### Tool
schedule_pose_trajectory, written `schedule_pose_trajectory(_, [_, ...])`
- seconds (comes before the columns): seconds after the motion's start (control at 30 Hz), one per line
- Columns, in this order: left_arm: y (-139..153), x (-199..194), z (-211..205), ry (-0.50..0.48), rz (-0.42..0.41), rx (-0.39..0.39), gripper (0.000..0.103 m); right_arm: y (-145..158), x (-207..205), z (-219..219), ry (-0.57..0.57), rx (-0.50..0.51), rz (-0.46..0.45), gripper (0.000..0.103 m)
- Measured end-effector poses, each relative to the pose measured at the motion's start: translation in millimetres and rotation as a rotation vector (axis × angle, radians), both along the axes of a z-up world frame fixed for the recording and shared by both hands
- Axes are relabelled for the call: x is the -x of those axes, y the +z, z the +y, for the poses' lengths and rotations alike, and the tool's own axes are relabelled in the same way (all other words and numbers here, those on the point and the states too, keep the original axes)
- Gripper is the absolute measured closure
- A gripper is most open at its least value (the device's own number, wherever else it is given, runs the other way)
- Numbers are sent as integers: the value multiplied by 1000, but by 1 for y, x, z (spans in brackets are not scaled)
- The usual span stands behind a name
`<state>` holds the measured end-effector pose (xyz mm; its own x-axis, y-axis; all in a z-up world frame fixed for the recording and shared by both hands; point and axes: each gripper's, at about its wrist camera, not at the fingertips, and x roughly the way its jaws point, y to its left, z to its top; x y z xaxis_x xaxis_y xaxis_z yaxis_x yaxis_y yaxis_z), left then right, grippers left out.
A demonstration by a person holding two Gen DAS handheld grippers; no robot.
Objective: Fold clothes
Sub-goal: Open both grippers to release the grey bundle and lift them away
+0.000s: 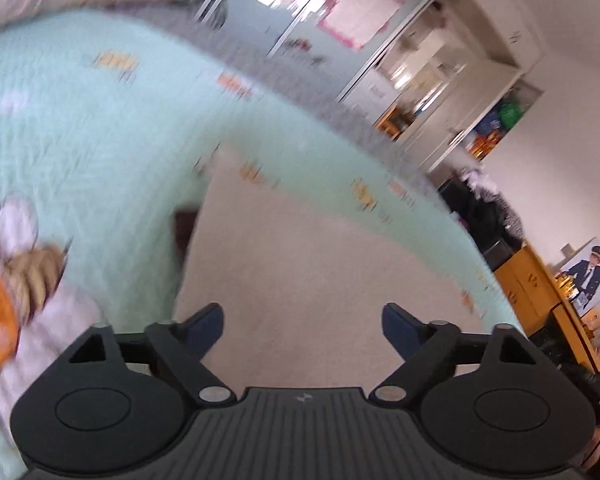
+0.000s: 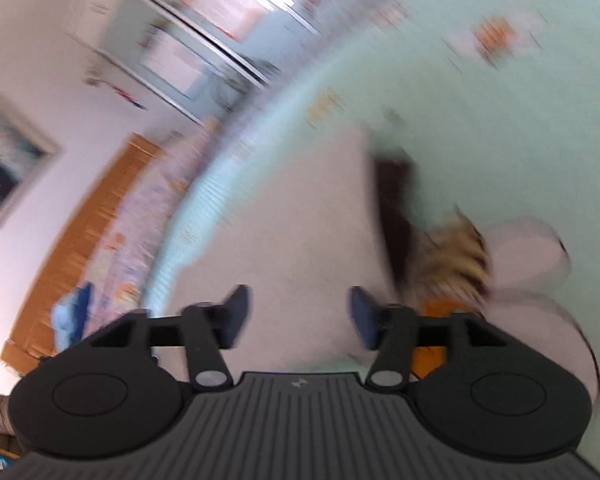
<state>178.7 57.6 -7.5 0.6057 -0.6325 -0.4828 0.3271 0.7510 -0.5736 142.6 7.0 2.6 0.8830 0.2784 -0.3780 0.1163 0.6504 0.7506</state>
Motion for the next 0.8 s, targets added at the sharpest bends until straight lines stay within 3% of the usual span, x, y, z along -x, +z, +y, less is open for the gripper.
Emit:
schedule_pose_trajectory(0.03, [2, -10, -6, -11, -2, 12, 8, 4, -12, 0, 5, -15, -34, 20])
schedule_pose_trajectory(0.1, [-2, -26, -18, -19, 21, 11, 5, 4, -41, -3, 27, -58, -82, 17])
schedule_pose_trajectory(0.2, [-26, -41, -29, 19, 103, -65, 14, -36, -85, -23, 9, -151, 14, 24])
schedule_pose_trajectory(0.23, [-33, -43, -27, 32, 119, -83, 22, -48, -90, -35, -24, -178, 45, 50])
schedule_pose_trajectory(0.27, [-39, -45, -26, 45, 135, -100, 23, -59, -91, -48, -65, -205, 69, 79])
schedule_pose_trajectory(0.3, [-34, -42, -24, 40, 109, -88, 21, -58, -86, -55, -100, -213, 45, 77])
schedule_pose_trajectory(0.33, [-29, -39, -21, 35, 83, -77, 15, -52, -79, -57, -131, -210, -6, 65])
schedule_pose_trajectory(0.37, [-23, -40, -22, 36, 44, -88, 9, -46, -72, -60, -163, -207, -58, 44])
schedule_pose_trajectory(0.43, [-13, -50, -32, 50, -20, -135, 5, -35, -63, -64, -202, -203, -143, 21])
schedule_pose_trajectory(0.5, [-16, -68, -45, 67, -8, -176, 3, -32, -81, -57, -155, -226, -139, 19])
schedule_pose_trajectory(0.53, [-19, -71, -51, 94, 28, -216, 4, -32, -93, -51, -142, -196, -90, 19])
schedule_pose_trajectory(0.57, [-23, -74, -57, 121, 64, -255, 9, -33, -104, -45, -137, -144, -19, 23])
schedule_pose_trajectory(0.63, [-15, -57, -75, 144, 36, -358, 7, -22, -112, -26, -188, 45, 116, 40])
schedule_pose_trajectory(0.7, [-1, -27, -92, 128, -35, -451, 1, 0, -104, 9, -190, 206, 113, 33])
schedule_pose_trajectory(0.77, [11, 1, -108, 131, -81, -540, 1, 21, -83, 44, -198, 376, 100, 16])
schedule_pose_trajectory(0.8, [16, 13, -116, 143, -93, -583, 1, 29, -72, 60, -206, 451, 90, 13])
